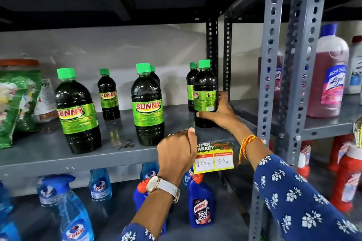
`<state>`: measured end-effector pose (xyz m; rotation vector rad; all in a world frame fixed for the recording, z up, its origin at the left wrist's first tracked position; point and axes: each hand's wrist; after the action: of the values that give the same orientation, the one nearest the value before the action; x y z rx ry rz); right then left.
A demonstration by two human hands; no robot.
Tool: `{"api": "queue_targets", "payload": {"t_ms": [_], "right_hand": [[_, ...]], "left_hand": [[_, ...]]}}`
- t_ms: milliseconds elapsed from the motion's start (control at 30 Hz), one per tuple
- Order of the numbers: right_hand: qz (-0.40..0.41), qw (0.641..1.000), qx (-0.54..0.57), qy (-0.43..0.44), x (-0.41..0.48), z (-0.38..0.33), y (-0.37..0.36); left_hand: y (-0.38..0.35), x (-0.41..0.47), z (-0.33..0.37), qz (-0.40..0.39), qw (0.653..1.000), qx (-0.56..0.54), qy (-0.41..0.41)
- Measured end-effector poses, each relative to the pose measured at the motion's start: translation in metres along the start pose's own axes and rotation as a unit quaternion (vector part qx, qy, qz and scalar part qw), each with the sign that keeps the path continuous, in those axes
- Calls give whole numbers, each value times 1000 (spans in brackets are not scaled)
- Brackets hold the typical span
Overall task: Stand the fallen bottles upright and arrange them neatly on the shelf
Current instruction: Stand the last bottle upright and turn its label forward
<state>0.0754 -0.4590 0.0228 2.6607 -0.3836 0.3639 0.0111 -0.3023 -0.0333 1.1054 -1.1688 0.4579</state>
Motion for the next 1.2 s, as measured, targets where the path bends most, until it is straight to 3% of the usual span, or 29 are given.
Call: {"api": "queue_targets", "payload": {"t_ms": [533,900,1200], "right_hand": [[-37,996,83,-16,5,1,1],[-67,994,87,-17,3,0,2],[-49,996,70,-11,1,-1,2]], "left_hand": [[-1,2,0,16,999,27,-6],[-2,0,-3,19,999,15,-37],[-3,2,-7,29,999,-21,-8]]}}
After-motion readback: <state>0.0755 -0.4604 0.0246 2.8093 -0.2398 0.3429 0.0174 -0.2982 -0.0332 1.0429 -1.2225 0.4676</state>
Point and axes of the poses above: each hand's wrist, its own x-axis towards the middle knuckle, its own y-axis out of the back of the hand, z = x × y, and after that the axes turned 11 degrees about -y, right-handed
